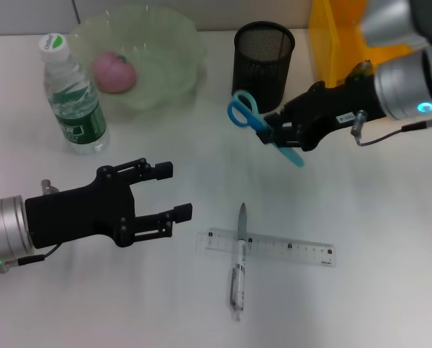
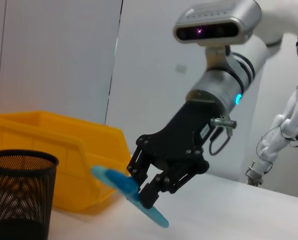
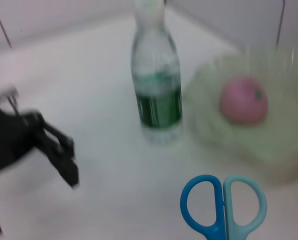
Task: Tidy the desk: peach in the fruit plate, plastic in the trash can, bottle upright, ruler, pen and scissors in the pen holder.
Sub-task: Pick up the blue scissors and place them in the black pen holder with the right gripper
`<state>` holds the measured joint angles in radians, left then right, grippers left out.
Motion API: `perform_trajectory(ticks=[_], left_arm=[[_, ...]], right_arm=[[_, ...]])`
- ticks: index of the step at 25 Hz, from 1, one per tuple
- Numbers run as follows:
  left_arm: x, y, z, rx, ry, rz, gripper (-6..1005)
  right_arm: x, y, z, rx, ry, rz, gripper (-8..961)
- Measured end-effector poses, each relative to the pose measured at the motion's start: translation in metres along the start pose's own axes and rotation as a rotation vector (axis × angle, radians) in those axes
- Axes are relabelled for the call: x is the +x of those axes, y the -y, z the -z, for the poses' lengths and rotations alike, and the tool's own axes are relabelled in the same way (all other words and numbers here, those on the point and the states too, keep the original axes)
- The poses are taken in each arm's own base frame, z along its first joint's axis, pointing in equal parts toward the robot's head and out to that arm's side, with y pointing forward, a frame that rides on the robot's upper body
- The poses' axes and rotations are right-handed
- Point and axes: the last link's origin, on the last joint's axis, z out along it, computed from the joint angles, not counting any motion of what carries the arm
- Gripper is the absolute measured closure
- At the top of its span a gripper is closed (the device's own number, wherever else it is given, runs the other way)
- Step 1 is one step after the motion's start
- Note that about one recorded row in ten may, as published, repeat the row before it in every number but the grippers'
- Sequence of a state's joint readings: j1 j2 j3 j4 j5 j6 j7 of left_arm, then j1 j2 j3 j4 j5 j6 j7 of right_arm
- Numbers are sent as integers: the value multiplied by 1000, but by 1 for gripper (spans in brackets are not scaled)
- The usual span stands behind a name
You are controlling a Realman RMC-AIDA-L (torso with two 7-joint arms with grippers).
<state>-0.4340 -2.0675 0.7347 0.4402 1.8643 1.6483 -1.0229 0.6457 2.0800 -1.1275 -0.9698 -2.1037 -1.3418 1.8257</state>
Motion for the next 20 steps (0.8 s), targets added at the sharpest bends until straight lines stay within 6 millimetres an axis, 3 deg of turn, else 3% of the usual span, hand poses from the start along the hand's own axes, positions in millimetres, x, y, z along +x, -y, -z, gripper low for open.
perform_trajectory(ticks=[2, 4, 10, 20], left_arm=[[1, 0, 0, 0, -8, 1, 225], [4, -1, -2, -10, -27, 3, 225], [5, -1, -2, -16, -36, 1, 225], [7, -2, -4, -30, -40, -3, 226]], right_arm=[[3, -1, 2, -5, 44, -6, 723], [18, -4, 8, -11, 241, -26, 723], [36, -4, 6, 20, 413, -44, 724], [47, -7, -10, 153, 638, -9, 724]])
